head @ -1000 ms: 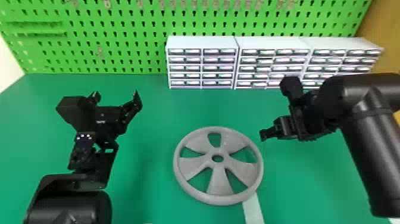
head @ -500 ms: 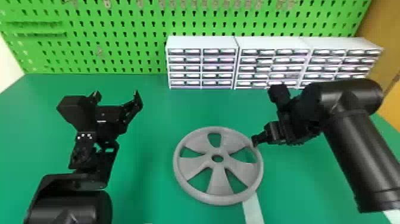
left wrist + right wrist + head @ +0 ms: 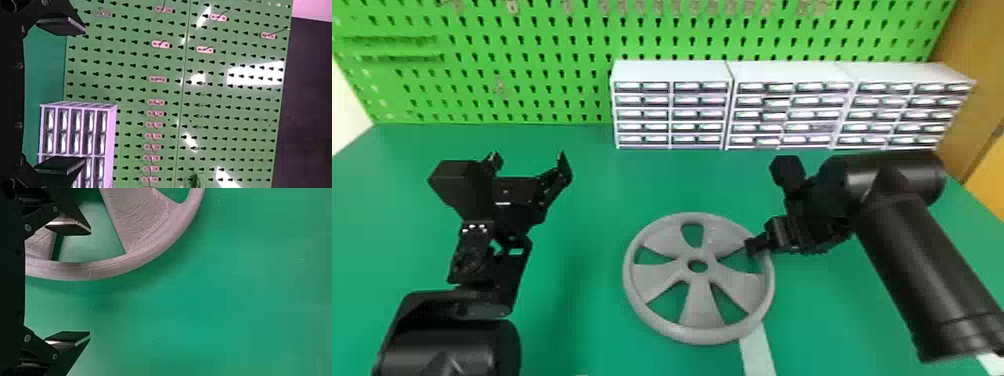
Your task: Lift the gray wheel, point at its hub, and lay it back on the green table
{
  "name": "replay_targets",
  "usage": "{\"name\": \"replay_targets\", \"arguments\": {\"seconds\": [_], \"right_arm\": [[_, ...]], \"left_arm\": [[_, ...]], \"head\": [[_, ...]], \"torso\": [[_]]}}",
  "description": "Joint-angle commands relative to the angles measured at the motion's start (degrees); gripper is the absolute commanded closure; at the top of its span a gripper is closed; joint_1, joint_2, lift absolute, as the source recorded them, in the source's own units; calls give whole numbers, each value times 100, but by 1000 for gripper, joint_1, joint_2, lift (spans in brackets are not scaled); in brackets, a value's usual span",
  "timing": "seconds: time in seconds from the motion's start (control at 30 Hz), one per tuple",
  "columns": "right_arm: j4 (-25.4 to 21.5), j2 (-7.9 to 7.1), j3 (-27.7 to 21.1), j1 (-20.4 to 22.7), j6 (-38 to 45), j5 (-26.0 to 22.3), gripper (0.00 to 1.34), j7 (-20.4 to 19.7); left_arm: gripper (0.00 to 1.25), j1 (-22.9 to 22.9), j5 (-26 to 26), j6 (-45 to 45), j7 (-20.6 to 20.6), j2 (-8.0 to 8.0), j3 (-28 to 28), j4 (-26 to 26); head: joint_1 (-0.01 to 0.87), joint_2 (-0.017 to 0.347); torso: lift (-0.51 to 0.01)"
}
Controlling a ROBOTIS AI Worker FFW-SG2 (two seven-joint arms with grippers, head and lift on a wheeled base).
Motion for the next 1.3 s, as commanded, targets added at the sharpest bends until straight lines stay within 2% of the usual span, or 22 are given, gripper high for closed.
{"name": "replay_targets", "arguments": {"seconds": [0.0,0.73,0.8,0.9,0.93,1.0,1.27], "right_arm": [[131,41,67,-6,-56,0,338,0],[236,59,225,11,-126,44,355,0],[236,68,251,11,-126,80,449,0],[236,94,260,-6,-100,159,955,0],[236,112,278,-32,-47,255,1162,0],[228,129,322,-59,-3,370,1260,0],[228,129,392,-85,-3,352,1263,0]], "left_arm": [[121,-15,-1,0,-1,4,0,2],[121,-7,17,0,-1,4,0,11],[121,-7,17,0,7,-5,0,11],[121,-7,17,0,7,4,0,11],[121,-7,17,0,-1,4,0,11],[121,-7,17,0,-1,4,0,11],[121,-7,17,0,-1,4,9,11]], "head": [[692,48],[692,48],[692,48],[692,48],[692,48],[692,48],[692,48]], "torso": [[-93],[-93],[-93],[-93],[-93],[-93],[-93]]}}
